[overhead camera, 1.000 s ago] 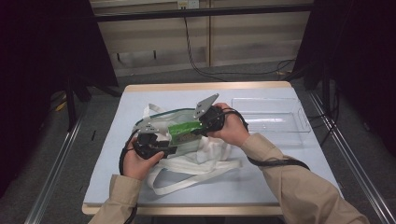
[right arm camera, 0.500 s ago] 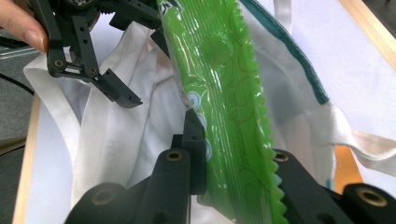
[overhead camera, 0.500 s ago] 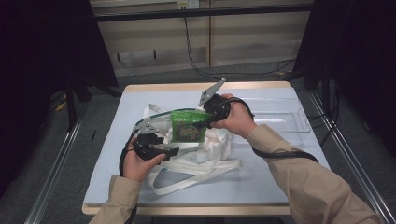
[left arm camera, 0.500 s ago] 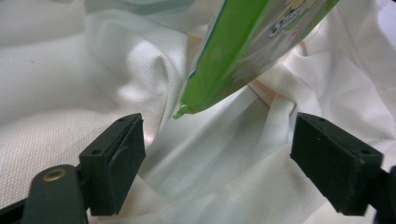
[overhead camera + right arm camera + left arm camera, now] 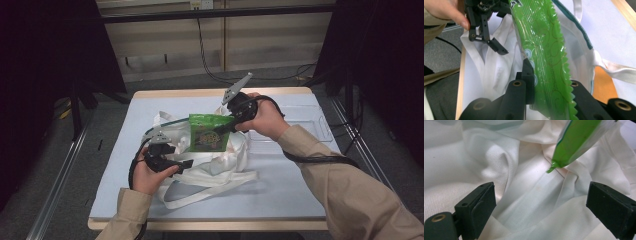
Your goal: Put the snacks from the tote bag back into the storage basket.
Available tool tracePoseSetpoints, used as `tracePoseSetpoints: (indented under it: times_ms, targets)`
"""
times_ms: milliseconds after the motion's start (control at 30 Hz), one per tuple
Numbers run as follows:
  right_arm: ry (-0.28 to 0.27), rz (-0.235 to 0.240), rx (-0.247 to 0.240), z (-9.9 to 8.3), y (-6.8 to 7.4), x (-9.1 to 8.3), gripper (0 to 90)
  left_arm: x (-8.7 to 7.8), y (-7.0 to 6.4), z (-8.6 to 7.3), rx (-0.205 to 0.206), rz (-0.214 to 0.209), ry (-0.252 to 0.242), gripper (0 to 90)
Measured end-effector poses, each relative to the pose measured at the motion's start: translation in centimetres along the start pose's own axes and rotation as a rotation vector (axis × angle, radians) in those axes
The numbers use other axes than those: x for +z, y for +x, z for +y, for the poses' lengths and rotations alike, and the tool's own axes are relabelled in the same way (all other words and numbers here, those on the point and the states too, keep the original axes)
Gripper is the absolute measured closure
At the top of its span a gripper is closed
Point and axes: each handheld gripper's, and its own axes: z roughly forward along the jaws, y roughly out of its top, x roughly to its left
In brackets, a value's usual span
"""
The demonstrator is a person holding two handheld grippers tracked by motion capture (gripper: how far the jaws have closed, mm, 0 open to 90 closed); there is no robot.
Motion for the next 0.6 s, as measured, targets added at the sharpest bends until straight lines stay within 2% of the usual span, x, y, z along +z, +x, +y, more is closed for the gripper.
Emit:
tracePoseSetpoints:
  times_ms: [467, 600]
  targets:
    - [-0.013, 0.034, 0.031, -0.2, -0.4, -2.9, 79.5, 0.1, -0.1, 0.1, 0.001, -0.005, 0.000, 7.6]
    - [-0.009, 0.024, 0.031, -0.3, -0.5, -3.8, 79.5, 0.2, -0.1, 0.1, 0.001, -0.004, 0.002, 7.6]
